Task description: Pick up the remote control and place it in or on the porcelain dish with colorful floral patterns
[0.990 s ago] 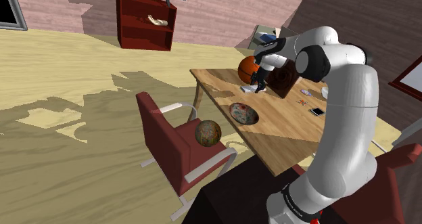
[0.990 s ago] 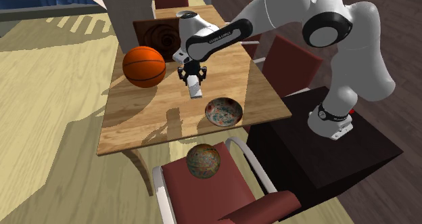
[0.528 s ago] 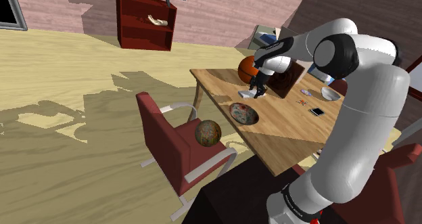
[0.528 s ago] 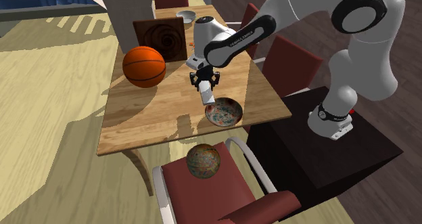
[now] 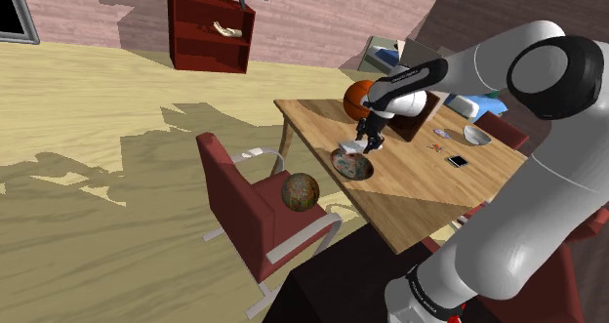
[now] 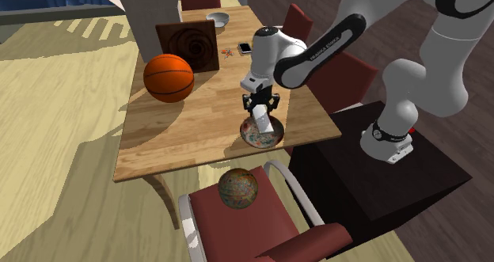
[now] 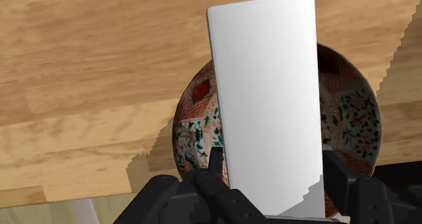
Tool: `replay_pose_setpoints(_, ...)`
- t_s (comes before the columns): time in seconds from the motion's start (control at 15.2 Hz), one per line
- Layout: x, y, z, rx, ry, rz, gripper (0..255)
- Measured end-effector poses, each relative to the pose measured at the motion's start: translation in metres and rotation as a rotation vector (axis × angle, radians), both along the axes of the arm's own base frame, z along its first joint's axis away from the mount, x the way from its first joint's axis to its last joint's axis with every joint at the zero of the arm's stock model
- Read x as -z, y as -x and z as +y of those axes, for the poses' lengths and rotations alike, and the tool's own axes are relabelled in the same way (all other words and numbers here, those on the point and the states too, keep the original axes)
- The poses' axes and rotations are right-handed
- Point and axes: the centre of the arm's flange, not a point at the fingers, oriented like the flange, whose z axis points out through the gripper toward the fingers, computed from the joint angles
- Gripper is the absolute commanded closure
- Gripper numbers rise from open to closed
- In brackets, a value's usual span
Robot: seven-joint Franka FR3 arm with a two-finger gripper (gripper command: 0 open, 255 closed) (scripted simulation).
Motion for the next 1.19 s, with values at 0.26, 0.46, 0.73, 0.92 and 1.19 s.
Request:
replay_pose_setpoints(0.26,0.016,0.008,0.011,0.0,0.0,0.0,255)
replay_pose_setpoints(0.46,0.032,0.009,0.011,0.0,0.0,0.0,255)
replay_pose_setpoints(0.73,0.053,0.009,0.012,0.0,0.0,0.0,255)
replay_pose_setpoints(0.92,0.068,0.008,0.012,0.0,0.0,0.0,255)
replay_pose_setpoints(1.19,0.071,0.009,0.012,0.0,0.0,0.0,255)
